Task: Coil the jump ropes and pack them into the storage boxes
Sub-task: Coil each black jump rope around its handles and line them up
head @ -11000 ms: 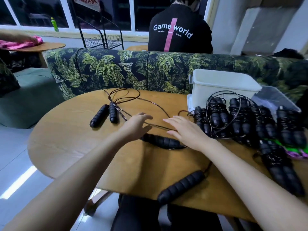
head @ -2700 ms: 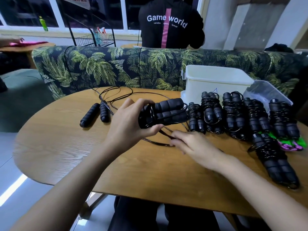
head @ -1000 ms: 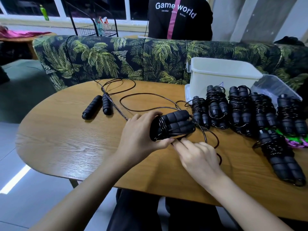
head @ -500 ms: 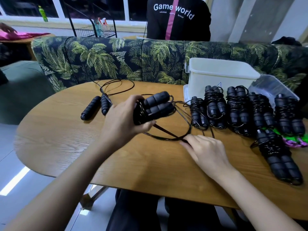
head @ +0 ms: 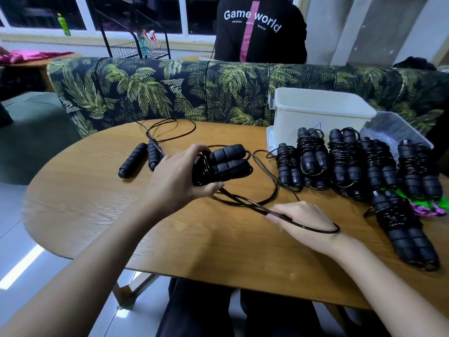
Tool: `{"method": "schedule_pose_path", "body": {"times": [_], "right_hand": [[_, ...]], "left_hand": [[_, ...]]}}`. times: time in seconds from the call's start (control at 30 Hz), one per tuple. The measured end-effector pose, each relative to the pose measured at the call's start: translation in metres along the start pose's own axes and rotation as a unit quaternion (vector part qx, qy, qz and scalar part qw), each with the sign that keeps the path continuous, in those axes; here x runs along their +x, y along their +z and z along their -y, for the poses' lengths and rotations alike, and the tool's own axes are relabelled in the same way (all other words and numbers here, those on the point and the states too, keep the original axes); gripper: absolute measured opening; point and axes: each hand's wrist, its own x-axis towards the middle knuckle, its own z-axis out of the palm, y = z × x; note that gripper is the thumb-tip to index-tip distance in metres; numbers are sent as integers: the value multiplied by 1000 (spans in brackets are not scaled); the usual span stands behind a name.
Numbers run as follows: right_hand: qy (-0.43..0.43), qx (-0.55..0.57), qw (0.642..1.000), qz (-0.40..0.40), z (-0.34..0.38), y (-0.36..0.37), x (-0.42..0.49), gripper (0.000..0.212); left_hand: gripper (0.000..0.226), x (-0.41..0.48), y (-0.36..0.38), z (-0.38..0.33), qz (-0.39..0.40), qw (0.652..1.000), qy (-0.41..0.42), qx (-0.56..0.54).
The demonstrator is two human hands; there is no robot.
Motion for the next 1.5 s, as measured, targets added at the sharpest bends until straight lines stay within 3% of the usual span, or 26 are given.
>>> {"method": "schedule_pose_path", "body": {"times": [0.1, 0.2, 0.3, 0.4, 0.53, 0.6, 0.63, 0.77, 0.87, 1.0, 1.1, 1.17, 1.23, 1.33, 1.4, 1.5], "right_hand": [[10, 30, 999, 37, 4, 6, -3, 17], [22, 170, 984, 39, 11, 11, -4, 9], [39, 280, 952, 114, 20, 9, -3, 19], [9, 416, 897, 151, 26, 1, -1, 23], [-32, 592, 790, 154, 28, -17, 6, 25], [-27, 634, 763, 120, 27, -27, 12, 25], [-13, 635, 767, 89, 25, -33, 15, 26], [51, 520, 852, -28, 6, -53, 34, 31], [62, 428, 901, -21, -17, -60, 51, 41], [43, 312, 949, 3, -49, -65, 76, 28], [29, 215, 975, -37, -62, -57, 90, 25], [44, 93, 994, -39, -58, -46, 93, 20], [18, -89, 992, -87, -46, -27, 89, 22], [-125, -270, 928, -224, -34, 10, 79, 45], [-195, -313, 891, -266, -27, 31, 69, 43], [-295, -267, 878, -266, -32, 50, 51, 37]], "left_hand": [[70, 1, 6, 4, -3, 1000, -29, 0], [65, 1, 11, 9, -12, 997, -73, -8], [63, 5, 13, 12, -24, 993, -112, -22], [64, 13, 9, 14, -40, 991, -123, -41], [66, 28, -1, 13, -44, 989, -120, -68], [66, 37, -7, 12, -42, 989, -113, -80], [65, 42, -9, 12, -41, 989, -108, -88], [73, 57, -12, 10, -10, 991, -63, -121], [72, 68, -2, 5, 27, 992, -18, -123], [63, 83, 14, 4, 59, 990, 21, -127], [65, 94, 23, 10, 51, 993, 7, -104], [72, 103, 28, 19, 31, 996, -19, -78], [70, 111, 34, 28, 21, 998, -53, -32], [66, 121, 43, 38, 12, 994, -103, 21], [67, 123, 49, 43, 8, 991, -125, 41], [70, 124, 55, 47, 23, 988, -146, 51]]}}
